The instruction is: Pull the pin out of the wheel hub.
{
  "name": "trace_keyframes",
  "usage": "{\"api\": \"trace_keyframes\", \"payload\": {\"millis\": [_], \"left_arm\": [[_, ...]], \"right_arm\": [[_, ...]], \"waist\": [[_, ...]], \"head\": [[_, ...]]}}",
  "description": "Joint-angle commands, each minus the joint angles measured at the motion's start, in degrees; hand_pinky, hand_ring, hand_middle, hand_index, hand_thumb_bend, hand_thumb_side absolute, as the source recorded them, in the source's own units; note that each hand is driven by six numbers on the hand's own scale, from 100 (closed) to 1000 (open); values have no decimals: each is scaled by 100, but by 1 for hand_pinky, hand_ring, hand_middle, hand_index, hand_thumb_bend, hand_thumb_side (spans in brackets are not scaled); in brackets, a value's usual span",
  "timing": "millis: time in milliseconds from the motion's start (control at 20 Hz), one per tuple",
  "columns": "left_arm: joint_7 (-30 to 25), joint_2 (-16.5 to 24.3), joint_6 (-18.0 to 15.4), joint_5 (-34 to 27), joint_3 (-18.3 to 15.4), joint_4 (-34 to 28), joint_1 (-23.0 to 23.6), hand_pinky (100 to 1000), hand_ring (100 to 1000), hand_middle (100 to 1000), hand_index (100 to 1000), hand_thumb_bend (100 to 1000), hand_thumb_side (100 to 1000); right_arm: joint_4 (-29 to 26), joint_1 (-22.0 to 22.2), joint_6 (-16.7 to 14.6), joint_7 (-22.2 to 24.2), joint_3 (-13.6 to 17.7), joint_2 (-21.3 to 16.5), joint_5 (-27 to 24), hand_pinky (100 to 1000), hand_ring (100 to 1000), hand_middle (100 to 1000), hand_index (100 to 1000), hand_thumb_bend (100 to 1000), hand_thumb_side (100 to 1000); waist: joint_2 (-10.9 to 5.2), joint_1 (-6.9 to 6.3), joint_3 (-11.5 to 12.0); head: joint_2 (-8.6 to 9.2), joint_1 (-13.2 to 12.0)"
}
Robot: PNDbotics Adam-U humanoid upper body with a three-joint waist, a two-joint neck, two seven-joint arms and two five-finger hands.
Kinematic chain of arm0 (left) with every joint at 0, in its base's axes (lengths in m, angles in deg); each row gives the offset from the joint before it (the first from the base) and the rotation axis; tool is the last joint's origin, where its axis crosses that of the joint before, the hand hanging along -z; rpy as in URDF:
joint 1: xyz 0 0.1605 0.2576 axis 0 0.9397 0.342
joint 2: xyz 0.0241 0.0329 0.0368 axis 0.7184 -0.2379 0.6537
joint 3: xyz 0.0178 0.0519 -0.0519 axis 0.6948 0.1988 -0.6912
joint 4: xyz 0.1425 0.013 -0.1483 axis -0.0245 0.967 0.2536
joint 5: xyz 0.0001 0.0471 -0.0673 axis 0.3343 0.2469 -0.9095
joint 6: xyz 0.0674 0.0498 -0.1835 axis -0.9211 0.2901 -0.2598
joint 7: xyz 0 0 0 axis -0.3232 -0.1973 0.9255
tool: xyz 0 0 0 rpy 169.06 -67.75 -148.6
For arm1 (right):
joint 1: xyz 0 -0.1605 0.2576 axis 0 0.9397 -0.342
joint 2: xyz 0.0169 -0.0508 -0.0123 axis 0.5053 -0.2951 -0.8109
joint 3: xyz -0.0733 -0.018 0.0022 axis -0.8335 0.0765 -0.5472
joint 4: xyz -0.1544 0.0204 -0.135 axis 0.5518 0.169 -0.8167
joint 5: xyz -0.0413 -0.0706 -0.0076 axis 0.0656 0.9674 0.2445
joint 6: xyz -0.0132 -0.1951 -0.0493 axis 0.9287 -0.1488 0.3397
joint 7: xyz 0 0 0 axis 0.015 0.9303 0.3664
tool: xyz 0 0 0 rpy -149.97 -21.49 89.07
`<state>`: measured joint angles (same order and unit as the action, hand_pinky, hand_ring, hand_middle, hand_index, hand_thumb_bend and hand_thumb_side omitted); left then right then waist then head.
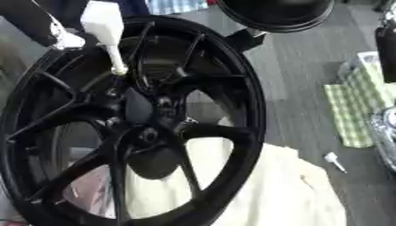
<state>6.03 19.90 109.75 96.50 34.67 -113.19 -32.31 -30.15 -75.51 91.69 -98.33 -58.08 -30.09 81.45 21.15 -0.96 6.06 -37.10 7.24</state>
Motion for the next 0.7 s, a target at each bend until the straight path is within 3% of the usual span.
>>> {"api": "trace_keyframes", "payload": {"millis": [50,350,700], "left_arm": [[-373,237,493,-99,-334,-162,-200,684,561,344,507,100,188],[-20,640,638,-326,-1142,-30,-104,683,548,329,508,100,195],[1294,1640,599,-538,-2335,757,760,697,544,326,519,100,206]], "right_arm": [[-101,-21,-8,-19,69,-115,24,528,555,554,717,100,564],[-101,15,1,-19,108,-154,78,530,556,555,718,100,563],[-101,57,4,-60,195,-190,165,533,559,558,719,100,563]], "waist": [[-187,11,19],[-228,18,110],[-251,38,233]], "head": [[28,21],[-12,88],[23,181]]}}
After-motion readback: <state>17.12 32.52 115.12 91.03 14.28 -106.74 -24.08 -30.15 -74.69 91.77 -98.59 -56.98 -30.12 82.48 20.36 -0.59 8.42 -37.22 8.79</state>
